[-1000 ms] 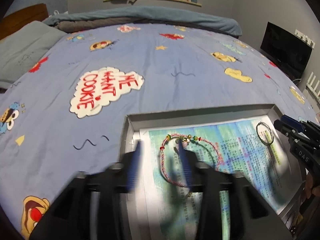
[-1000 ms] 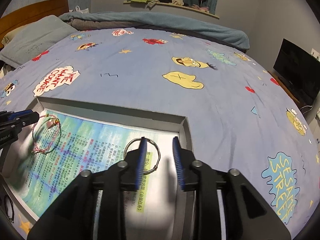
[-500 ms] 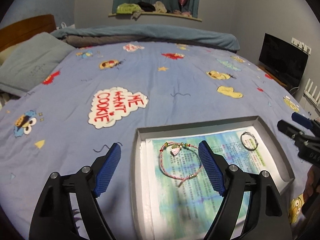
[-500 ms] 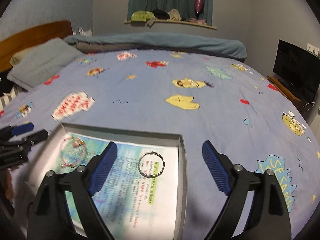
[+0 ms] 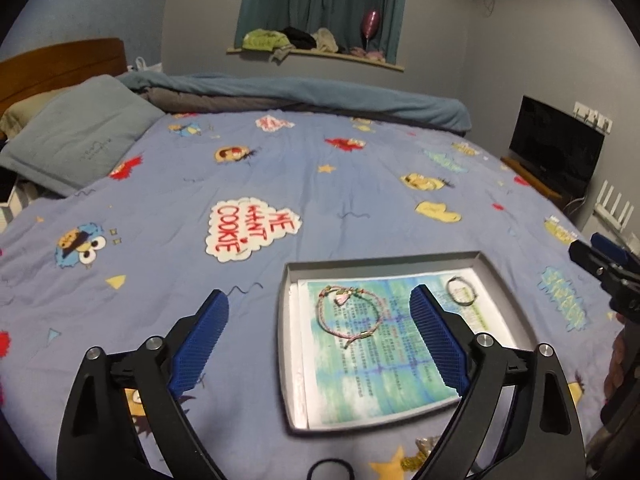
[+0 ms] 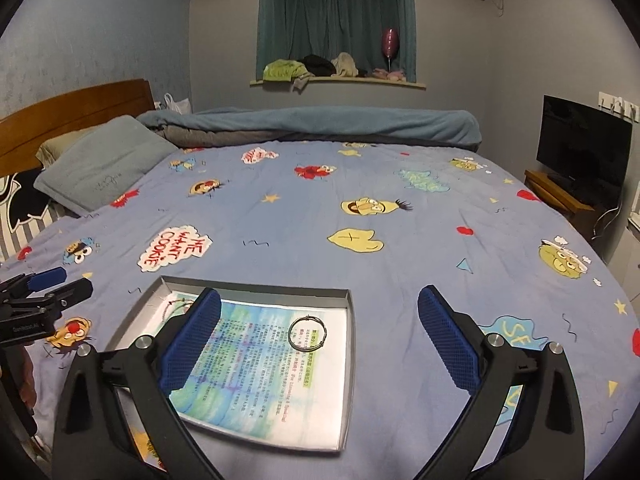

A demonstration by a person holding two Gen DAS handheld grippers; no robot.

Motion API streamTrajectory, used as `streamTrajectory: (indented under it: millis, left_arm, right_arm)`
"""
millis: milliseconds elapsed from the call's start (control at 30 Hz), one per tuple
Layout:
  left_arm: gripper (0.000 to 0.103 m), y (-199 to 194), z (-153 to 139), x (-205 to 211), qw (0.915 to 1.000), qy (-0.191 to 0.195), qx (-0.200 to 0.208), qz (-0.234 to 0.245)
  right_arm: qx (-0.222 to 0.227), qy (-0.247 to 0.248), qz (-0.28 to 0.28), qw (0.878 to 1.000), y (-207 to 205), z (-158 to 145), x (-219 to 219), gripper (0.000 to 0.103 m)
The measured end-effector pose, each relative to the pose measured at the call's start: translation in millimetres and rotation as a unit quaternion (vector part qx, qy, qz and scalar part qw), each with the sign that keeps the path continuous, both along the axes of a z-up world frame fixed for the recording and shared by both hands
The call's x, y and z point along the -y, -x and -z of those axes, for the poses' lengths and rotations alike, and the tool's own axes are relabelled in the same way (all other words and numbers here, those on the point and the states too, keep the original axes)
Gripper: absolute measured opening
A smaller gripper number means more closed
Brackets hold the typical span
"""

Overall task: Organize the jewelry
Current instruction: 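Move both open tools back from the tray to the jewelry pile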

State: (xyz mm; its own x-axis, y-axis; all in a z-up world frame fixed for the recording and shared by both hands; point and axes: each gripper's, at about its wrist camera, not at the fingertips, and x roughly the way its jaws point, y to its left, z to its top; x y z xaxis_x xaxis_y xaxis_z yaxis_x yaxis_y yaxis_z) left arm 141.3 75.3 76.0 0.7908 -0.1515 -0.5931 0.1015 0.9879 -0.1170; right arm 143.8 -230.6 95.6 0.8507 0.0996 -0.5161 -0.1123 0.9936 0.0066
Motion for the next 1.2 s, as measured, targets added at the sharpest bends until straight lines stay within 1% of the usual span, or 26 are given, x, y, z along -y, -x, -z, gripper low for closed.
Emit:
streamTrajectory:
  millis: [200,300,400,433,600,667,800,967,1067,1133,1200]
  left_arm:
    - [0.093,26.6,-31.3,-8.6,0.9999,0.01,0.007,0.008]
    - [0.093,41.1,-38.2,-14.3,0.9998,0.011,0.005,0.013]
    - [0.093,54.1,-36.5,-18.4,0.9999,-0.005,-0.001,0.016]
    - [0.093,59.1,-33.7,-20.1,0.9998,-0.014,-0.005,0.014]
    - [0.093,82.0,-17.5,-29.9,0.9994,-0.025,-0.018,0.017]
    - [0.093,91.9,-6.3,-34.3,0.999,-0.034,-0.024,0.018]
    - [0.093,103.5,15.4,-42.6,0.9985,-0.031,-0.04,0.017]
    - [0.093,112.1,41.7,-44.6,0.9976,-0.023,-0.063,0.019]
    - [0.093,114.4,56.4,-39.9,0.9965,-0.012,-0.078,0.027]
    - [0.093,113.3,67.5,-35.1,0.9957,-0.013,-0.086,0.031]
    - [0.093,109.7,76.8,-28.5,0.9945,-0.024,-0.097,0.031]
  right_arm:
    - [0.013,-0.008,-0.011,1.0,31.1,-19.2,3.8,0.097]
    - [0.018,-0.003,-0.014,1.0,47.3,-25.2,6.3,0.097]
    - [0.015,-0.001,-0.015,1.0,58.7,-25.8,9.3,0.098]
    - [0.013,0.001,-0.017,1.0,61.5,-25.1,9.9,0.098]
    - [0.001,0.025,-0.019,1.0,80.0,-14.4,13.0,0.098]
    - [-0.006,0.038,-0.017,0.999,89.0,-5.0,14.3,0.097]
    - [-0.03,0.047,-0.015,0.998,100.0,18.6,18.0,0.097]
    - [-0.054,0.051,-0.008,0.997,108.7,45.5,22.6,0.097]
    - [-0.071,0.037,-0.016,0.997,112.7,61.5,25.5,0.097]
    - [-0.08,0.032,-0.023,0.996,112.2,70.4,25.7,0.097]
    - [-0.09,0.035,-0.024,0.995,110.5,82.2,25.3,0.097]
